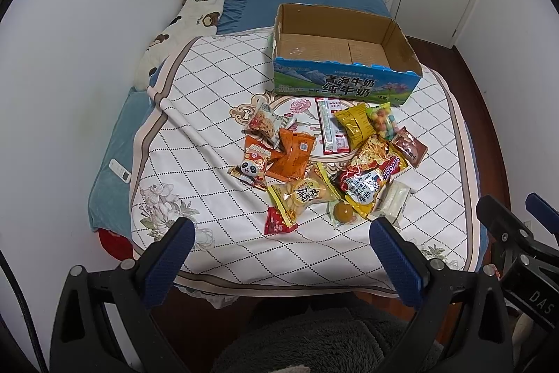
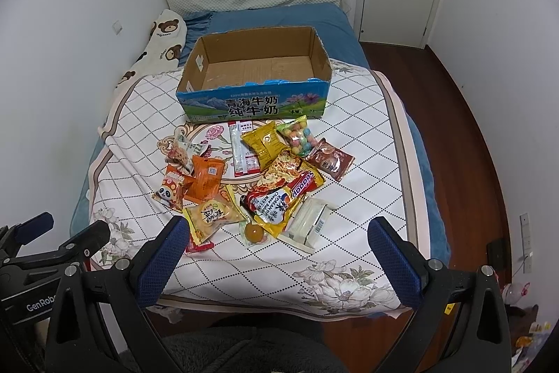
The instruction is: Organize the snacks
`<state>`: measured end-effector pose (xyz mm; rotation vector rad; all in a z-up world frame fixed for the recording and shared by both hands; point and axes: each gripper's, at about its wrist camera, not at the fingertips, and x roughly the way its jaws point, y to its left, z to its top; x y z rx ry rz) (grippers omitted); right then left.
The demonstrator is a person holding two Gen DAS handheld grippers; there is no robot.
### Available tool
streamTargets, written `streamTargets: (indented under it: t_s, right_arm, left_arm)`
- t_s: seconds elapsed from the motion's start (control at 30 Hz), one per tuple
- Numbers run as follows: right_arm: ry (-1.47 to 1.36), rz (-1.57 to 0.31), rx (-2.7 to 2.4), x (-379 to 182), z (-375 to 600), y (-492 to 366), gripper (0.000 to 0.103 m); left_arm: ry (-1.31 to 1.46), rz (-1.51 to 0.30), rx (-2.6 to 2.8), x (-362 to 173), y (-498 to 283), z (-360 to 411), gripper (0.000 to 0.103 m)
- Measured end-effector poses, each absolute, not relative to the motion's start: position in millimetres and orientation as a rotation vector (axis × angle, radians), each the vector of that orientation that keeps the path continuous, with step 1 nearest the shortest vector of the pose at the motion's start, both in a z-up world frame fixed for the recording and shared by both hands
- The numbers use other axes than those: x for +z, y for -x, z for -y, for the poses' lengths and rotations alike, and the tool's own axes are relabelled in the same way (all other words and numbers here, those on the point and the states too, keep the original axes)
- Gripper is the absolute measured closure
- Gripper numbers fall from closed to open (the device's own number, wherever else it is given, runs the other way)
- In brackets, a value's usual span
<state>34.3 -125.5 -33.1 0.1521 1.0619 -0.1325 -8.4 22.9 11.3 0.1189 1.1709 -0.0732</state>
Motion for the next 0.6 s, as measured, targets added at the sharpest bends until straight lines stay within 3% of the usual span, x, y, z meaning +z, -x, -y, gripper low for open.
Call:
streamTargets:
  t_s: [0.6]
  right_arm:
    - [-0.156, -1.058, -0.131, -31.5, 126.0, -35.5, 0.000]
  left_arm:
    - [-0.119, -1.165, -0.075, 11.5, 3.1, -21.2, 0.001]
